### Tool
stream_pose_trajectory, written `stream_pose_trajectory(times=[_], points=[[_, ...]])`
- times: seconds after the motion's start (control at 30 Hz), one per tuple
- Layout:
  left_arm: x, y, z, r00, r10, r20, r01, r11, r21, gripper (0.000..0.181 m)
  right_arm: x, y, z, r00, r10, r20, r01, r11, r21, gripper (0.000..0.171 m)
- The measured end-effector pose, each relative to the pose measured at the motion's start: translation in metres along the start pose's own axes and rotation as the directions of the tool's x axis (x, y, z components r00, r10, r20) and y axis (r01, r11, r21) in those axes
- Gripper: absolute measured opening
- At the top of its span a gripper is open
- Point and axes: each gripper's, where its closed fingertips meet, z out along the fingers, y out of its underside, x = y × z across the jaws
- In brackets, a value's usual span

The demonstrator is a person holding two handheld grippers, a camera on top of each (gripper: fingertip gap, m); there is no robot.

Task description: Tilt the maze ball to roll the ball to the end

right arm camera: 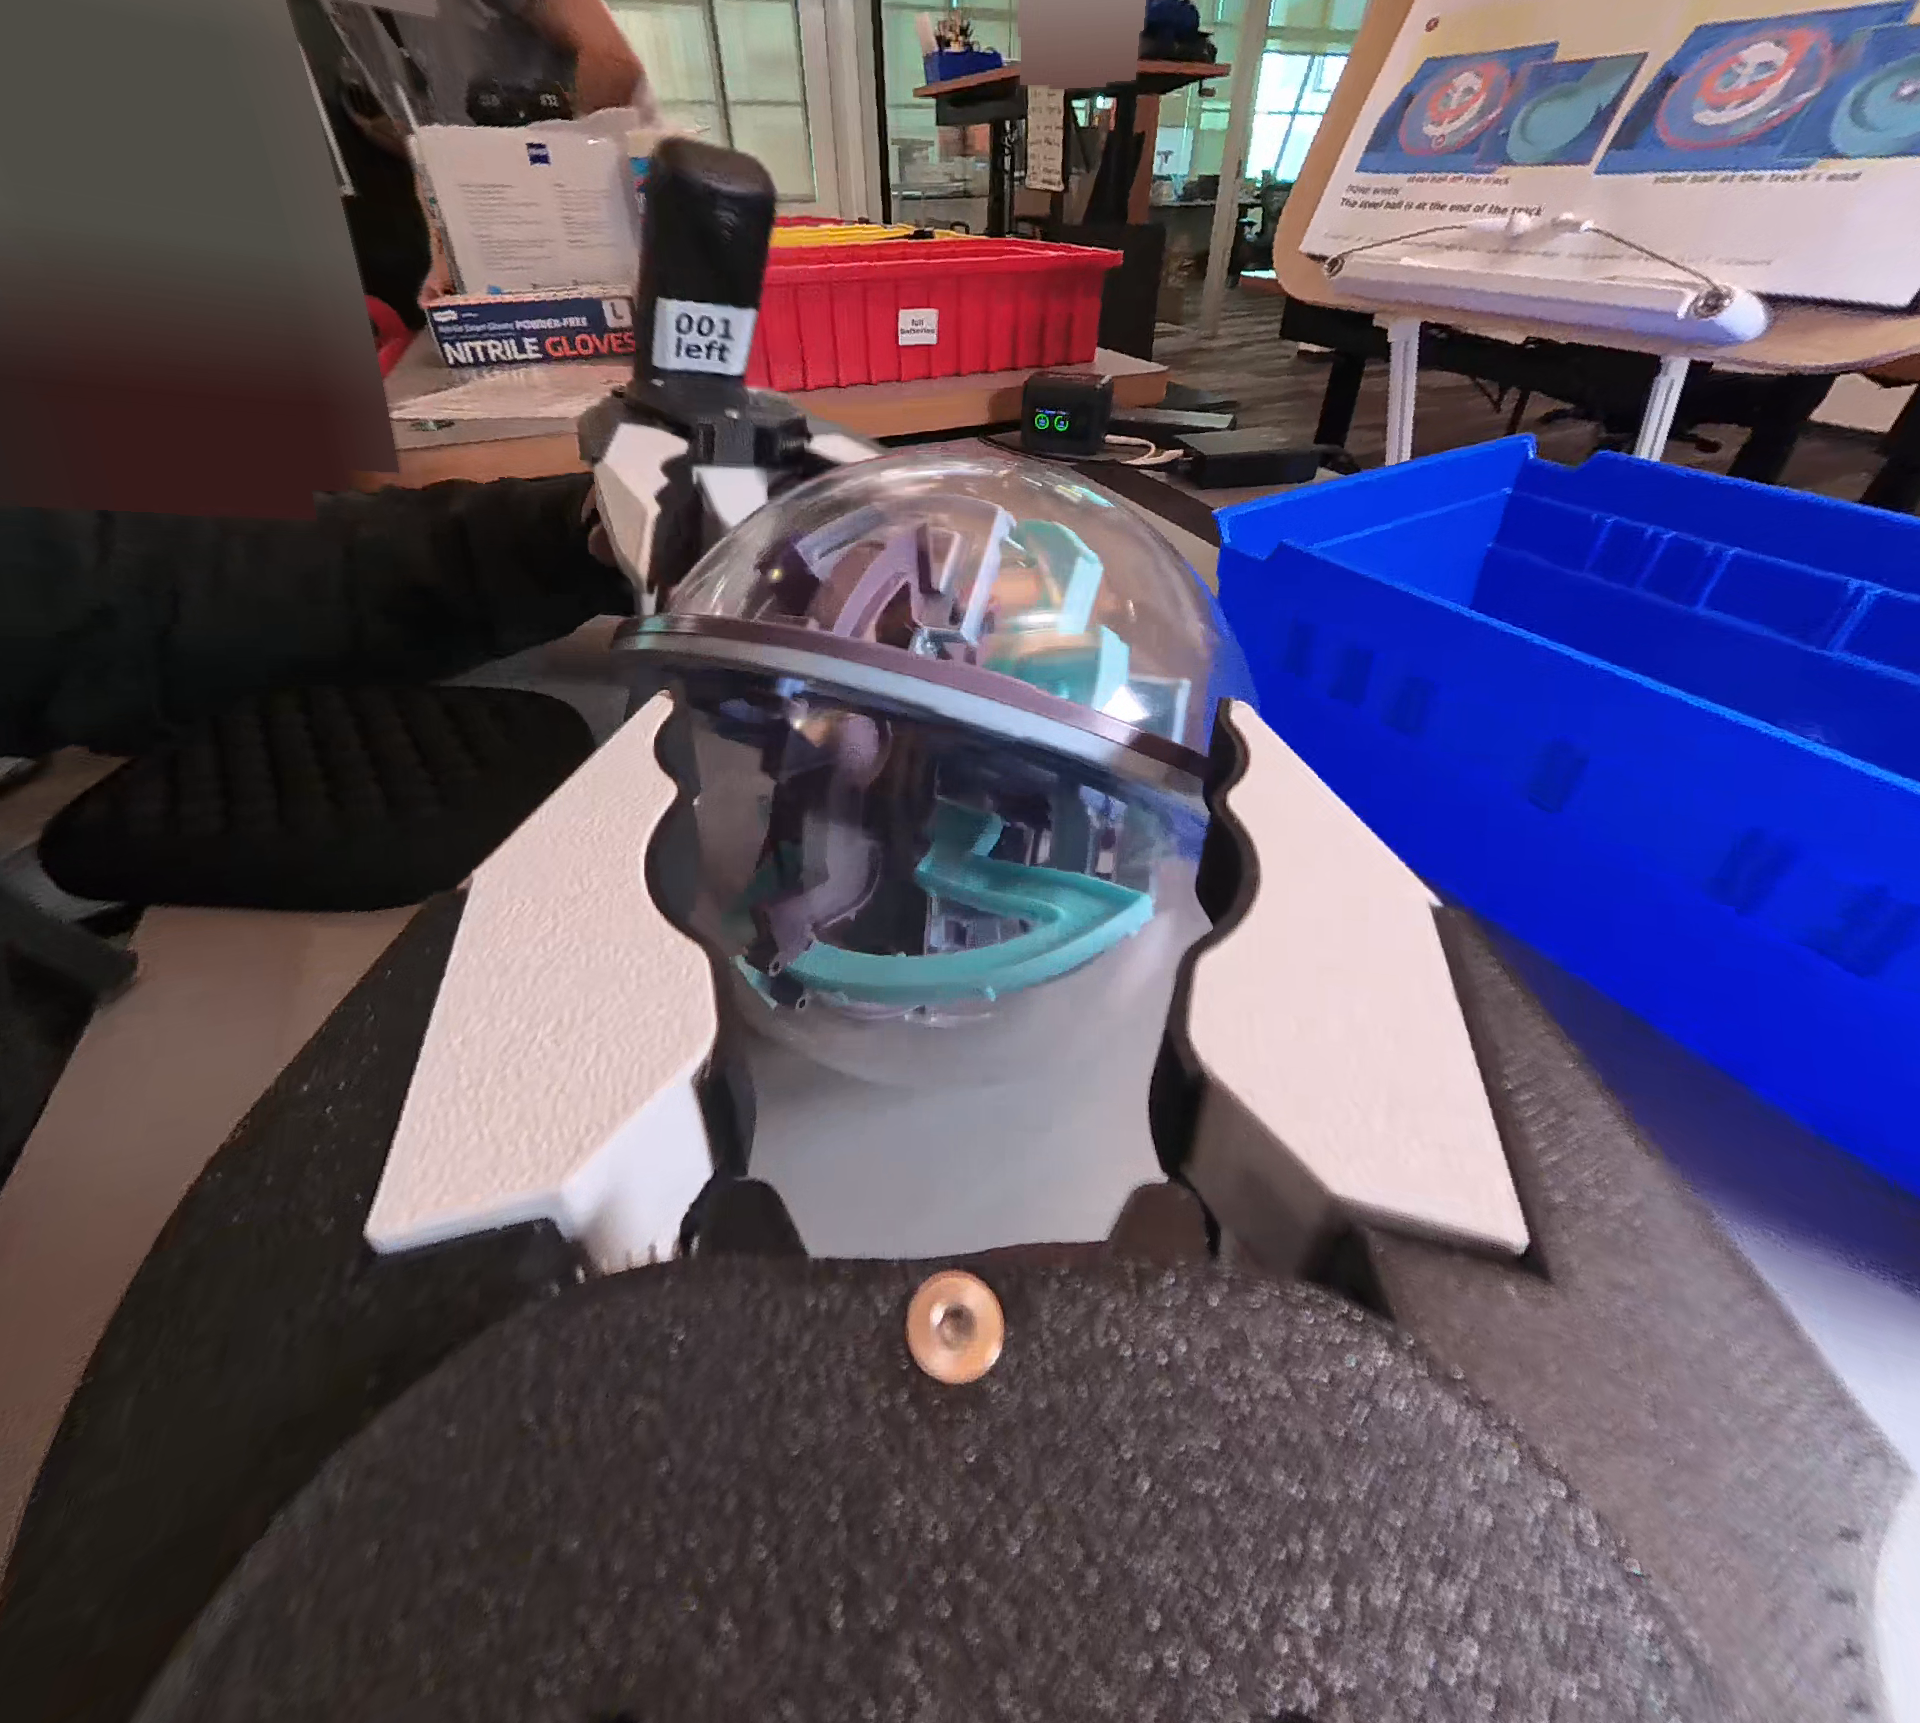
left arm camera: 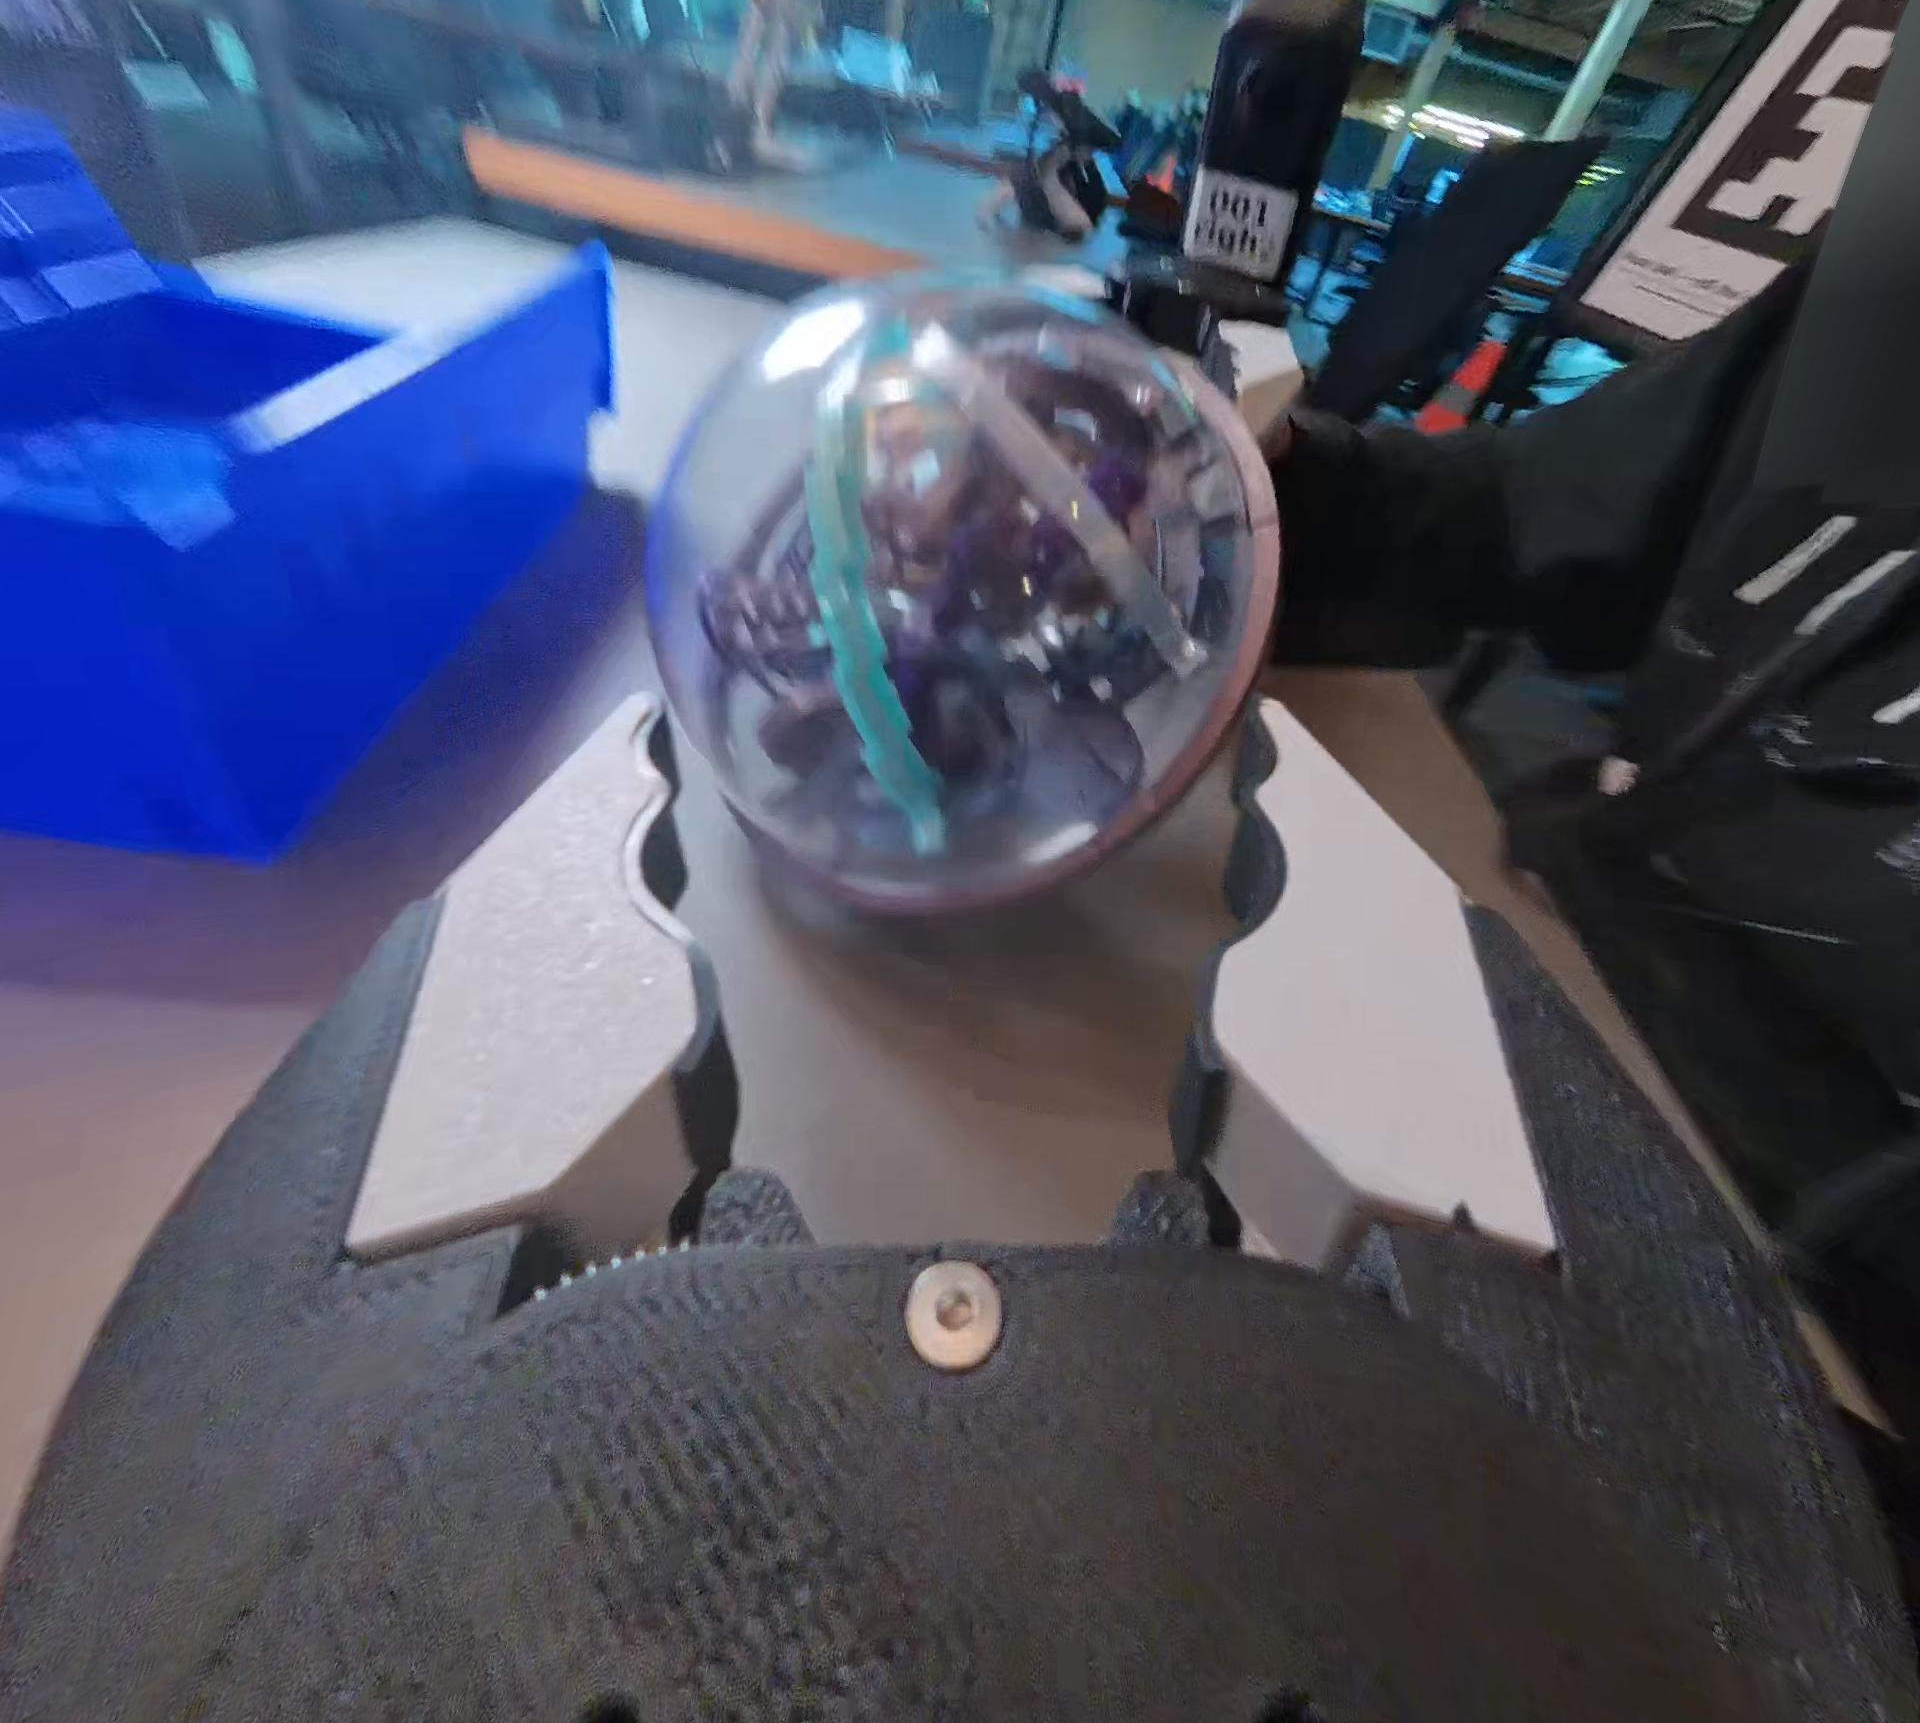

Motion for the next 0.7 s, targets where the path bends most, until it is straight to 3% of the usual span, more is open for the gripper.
stream_pose_trajectory(times=[0.1, 0.27, 0.4, 0.57, 0.7], points=[[-0.012, -0.018, 0.01, 0.989, 0.144, 0.025, -0.145, 0.989, 0.003, 0.123, 0.006, -0.003, 0.009, 0.999, 0.035, 0.004, -0.035, 0.999, 0.004, 0.097], [-0.009, -0.023, 0.032, 0.976, -0.004, -0.219, 0.01, 1.0, 0.028, 0.127, 0.011, -0.007, 0.02, 0.999, 0.052, 0.016, -0.052, 0.999, 0.0, 0.097], [-0.019, -0.016, 0.027, 0.969, -0.088, -0.23, 0.108, 0.991, 0.076, 0.097, 0.014, -0.011, 0.014, 0.999, 0.041, 0.008, -0.041, 0.999, 0.009, 0.101], [-0.017, 0.001, 0.025, 0.969, -0.181, -0.168, 0.195, 0.978, 0.071, 0.084, 0.031, -0.005, -0.013, 0.994, 0.096, -0.052, -0.097, 0.995, -0.015, 0.1], [-0.006, 0.012, 0.034, 0.97, -0.211, -0.121, 0.215, 0.977, 0.018, 0.081, 0.033, -0.004, -0.027, 0.984, 0.174, -0.032, -0.175, 0.985, -0.005, 0.083]])
